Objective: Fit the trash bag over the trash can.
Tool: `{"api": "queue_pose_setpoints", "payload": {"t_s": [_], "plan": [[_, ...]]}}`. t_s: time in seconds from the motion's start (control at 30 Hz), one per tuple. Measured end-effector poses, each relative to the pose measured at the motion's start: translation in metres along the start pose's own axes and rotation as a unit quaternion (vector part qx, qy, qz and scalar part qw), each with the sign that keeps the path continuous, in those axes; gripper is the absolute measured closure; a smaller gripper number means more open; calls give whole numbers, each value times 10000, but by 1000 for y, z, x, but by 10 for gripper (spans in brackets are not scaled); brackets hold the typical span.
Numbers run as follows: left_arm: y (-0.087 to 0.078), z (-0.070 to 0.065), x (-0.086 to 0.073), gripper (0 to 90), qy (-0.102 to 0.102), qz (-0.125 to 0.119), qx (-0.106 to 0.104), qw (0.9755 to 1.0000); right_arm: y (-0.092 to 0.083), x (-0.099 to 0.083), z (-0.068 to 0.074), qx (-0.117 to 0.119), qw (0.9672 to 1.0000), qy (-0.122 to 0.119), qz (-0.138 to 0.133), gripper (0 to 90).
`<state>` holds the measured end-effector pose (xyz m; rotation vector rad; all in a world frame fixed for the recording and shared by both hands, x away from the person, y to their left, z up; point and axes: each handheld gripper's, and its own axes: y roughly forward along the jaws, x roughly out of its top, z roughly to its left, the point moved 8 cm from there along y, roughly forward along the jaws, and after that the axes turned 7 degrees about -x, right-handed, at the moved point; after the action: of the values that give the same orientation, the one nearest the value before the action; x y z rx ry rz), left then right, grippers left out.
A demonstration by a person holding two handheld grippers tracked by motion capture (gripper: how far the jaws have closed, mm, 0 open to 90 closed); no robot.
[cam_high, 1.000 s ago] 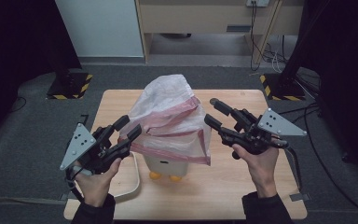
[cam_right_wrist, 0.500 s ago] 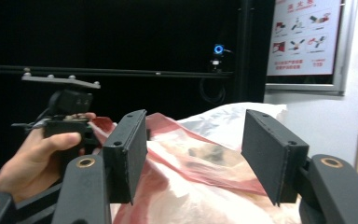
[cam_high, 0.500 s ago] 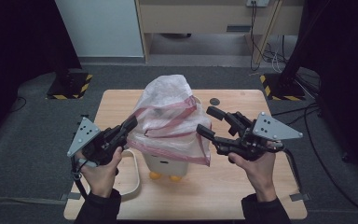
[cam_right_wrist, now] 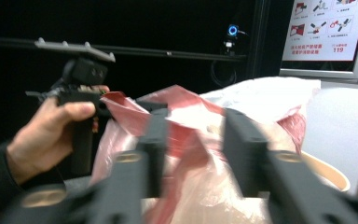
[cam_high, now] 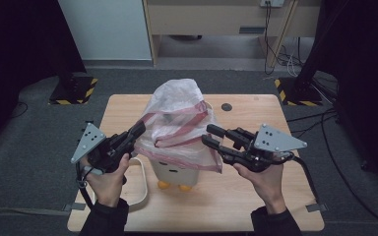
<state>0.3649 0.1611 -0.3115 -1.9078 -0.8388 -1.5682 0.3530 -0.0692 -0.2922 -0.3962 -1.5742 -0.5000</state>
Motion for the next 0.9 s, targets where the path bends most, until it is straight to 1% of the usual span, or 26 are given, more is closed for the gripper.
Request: {"api": "queue_pose_setpoints", "payload": {"t_s": [0.03,0.07,0.1,0.13,0.2,0.27,0.33,0.37,0.4,0.5,0.57,0.7,0.83,0.9], "plan": [[-1,2,0,900,-18,-13,9,10000,1,-1,-2,-42,10000,1,4,824],[-2,4,0,900,-40,-23,24,10000,2,-1,-4,-88,10000,-19,-6,857],[-4,6,0,900,-66,-36,39,10000,2,-2,-7,-139,9999,11,18,881],[-5,9,0,900,-94,-46,57,9999,3,-2,-10,-215,9997,100,4,892],[-8,13,-1,900,-151,-49,87,9998,2,-5,-20,-392,9988,295,38,897],[-10,18,-3,900,-238,-54,102,9997,-1,-10,-30,-586,9973,427,106,899],[-12,22,-5,900,-305,-68,143,9994,-4,-15,-38,-764,9954,564,148,898],[-12,24,-7,900,-339,-67,154,9993,-6,-17,-42,-849,9945,596,156,897],[-14,26,-9,900,-398,-34,207,9990,-8,-19,-45,-933,9933,656,177,896],[-17,30,-12,900,-488,-57,242,9985,-15,-25,-54,-1126,9901,810,193,892],[-20,32,-14,900,-506,-51,263,9984,-19,-29,-59,-1243,9884,837,227,893],[-24,32,-17,900,-579,-93,285,9979,-25,-35,-63,-1360,9862,888,318,894],[-25,33,-21,900,-601,-53,271,9978,-26,-41,-66,-1466,9843,906,393,894],[-24,33,-22,900,-635,-19,230,9977,-24,-43,-66,-1473,9843,876,429,880]]}}
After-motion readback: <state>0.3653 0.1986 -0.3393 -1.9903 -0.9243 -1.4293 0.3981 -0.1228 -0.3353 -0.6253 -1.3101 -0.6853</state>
